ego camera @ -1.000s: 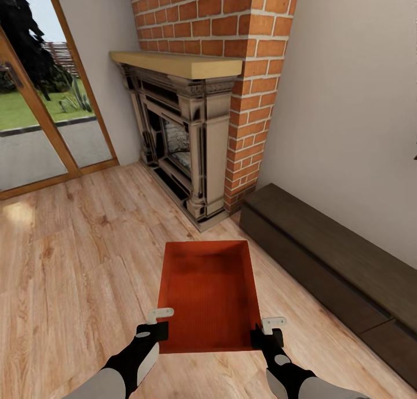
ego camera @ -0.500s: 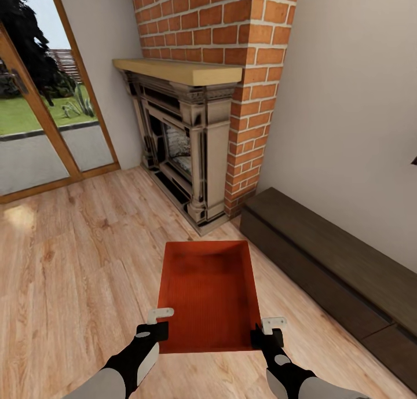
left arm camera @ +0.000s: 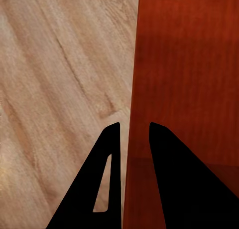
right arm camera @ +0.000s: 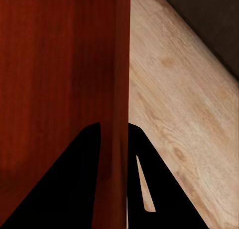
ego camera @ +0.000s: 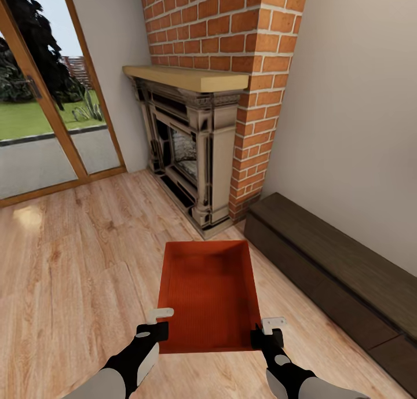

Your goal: Move the two storage containers from the living room to the garage. In the garage, place one container on the floor and stack the other container on top of it (either order is fine).

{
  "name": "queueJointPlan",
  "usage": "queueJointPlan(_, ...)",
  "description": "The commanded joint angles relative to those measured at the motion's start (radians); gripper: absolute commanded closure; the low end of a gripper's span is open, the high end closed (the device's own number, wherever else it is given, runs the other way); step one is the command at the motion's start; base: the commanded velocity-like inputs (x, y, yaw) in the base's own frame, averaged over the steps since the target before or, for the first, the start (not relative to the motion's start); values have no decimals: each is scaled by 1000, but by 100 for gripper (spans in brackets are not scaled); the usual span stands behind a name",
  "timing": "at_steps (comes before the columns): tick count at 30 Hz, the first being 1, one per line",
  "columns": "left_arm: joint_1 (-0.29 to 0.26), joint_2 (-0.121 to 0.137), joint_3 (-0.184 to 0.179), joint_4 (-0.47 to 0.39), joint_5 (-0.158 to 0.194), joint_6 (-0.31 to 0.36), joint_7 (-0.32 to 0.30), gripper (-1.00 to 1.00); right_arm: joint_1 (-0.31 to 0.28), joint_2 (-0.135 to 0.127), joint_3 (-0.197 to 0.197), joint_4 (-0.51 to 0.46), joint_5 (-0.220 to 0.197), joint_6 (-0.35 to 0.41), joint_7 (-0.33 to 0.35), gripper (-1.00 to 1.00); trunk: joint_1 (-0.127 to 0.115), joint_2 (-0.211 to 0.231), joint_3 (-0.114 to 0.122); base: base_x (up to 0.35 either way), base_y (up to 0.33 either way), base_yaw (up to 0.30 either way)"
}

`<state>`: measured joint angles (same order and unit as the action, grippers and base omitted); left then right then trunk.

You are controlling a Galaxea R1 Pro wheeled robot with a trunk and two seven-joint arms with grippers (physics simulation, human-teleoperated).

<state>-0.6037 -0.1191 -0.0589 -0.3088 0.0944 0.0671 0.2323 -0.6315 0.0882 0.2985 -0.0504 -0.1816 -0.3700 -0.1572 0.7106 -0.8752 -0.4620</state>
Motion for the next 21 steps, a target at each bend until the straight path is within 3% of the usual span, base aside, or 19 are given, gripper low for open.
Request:
queueJointPlan(1,-1,1,13,-4,-4,7,12,100,0,0,-32,3,-33,-9,-15,100,0,-1,1,0,0,90)
queueJointPlan(21,-1,1,13,-4,-3,7,12,100,0,-1,-32,3,-33,-9,-15,100,0,-1,33,0,0,91)
